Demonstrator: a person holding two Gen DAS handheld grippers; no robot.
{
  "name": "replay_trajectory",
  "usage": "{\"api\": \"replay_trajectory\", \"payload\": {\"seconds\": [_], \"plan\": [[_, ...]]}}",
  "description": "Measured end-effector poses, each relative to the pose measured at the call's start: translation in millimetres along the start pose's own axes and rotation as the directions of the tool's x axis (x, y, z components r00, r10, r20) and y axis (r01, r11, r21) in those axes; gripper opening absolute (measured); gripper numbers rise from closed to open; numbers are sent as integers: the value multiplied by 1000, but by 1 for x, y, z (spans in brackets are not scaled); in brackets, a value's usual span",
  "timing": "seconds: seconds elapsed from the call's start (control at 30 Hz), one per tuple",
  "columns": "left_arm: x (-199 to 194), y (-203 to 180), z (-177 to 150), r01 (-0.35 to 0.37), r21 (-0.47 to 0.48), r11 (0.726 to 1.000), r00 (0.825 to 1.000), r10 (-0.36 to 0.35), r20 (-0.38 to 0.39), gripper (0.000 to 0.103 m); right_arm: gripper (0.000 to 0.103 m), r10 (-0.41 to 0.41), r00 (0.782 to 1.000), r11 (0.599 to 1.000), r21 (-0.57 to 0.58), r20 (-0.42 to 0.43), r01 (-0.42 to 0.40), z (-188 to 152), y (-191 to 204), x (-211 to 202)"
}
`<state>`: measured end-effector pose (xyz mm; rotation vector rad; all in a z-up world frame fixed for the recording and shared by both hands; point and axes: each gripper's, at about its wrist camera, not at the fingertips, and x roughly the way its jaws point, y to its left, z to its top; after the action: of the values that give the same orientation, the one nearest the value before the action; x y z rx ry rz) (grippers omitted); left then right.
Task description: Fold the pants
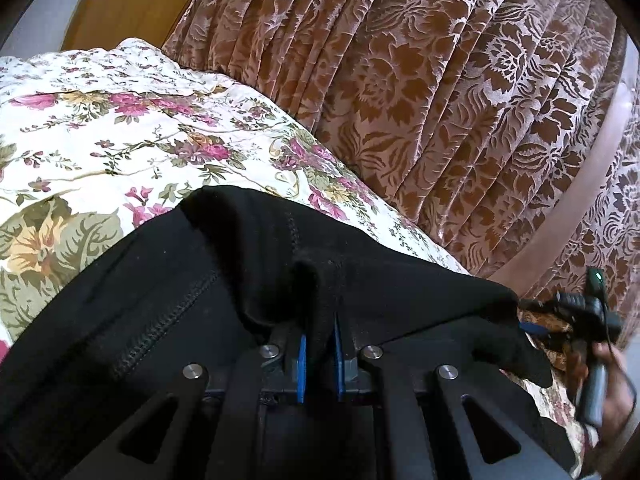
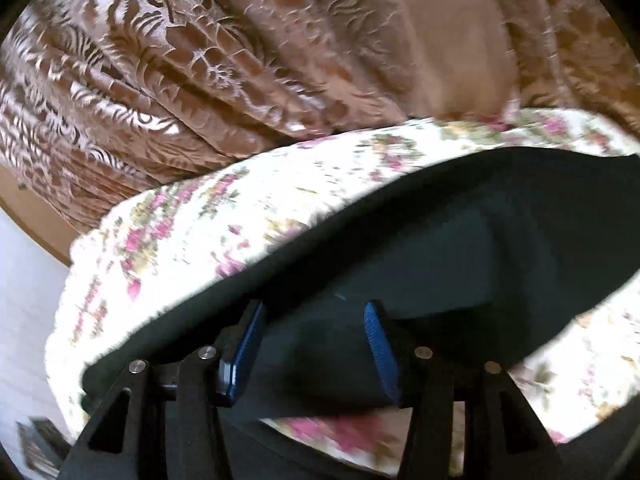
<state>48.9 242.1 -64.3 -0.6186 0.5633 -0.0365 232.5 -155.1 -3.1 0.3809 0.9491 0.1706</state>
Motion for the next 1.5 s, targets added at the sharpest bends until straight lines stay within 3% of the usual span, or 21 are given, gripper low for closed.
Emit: {"api": "replay_trajectory", "payload": {"seconds": [0.2,0.37,0.53,0.57,0.63,0.73,0.93,1.13,1.5], "plan": [[2,4,-1,21,-18,1000,1000,-21,-8,11,52,27,998,991,136,-54,-19,31,5,35],[3,5,-2,26,-23,999,1000,-26,-9,11,52,47,998,976,213,-40,-38,38,2,40],[4,5,-2,28,-25,999,1000,-29,-10,11,52,17,997,969,246,-75,2,36,-6,53],[4,5,-2,29,-25,999,1000,-29,-10,11,50,12,997,969,245,-77,7,35,-8,55],[5,6,-2,33,-27,999,999,-34,-13,11,25,18,997,971,237,-78,1,31,-12,60],[6,5,-2,33,-28,999,999,-34,-19,11,13,34,995,977,210,-92,-14,22,-17,65],[5,8,-2,43,-42,998,999,-44,-18,11,11,98,995,985,141,16,-99,6,-15,27],[2,11,-2,62,-65,996,998,-63,-7,11,11,194,972,978,56,131,-203,-22,-15,-34],[-9,16,-3,69,-84,994,998,-69,8,13,11,170,957,983,-104,233,-149,-118,-9,-85]]}}
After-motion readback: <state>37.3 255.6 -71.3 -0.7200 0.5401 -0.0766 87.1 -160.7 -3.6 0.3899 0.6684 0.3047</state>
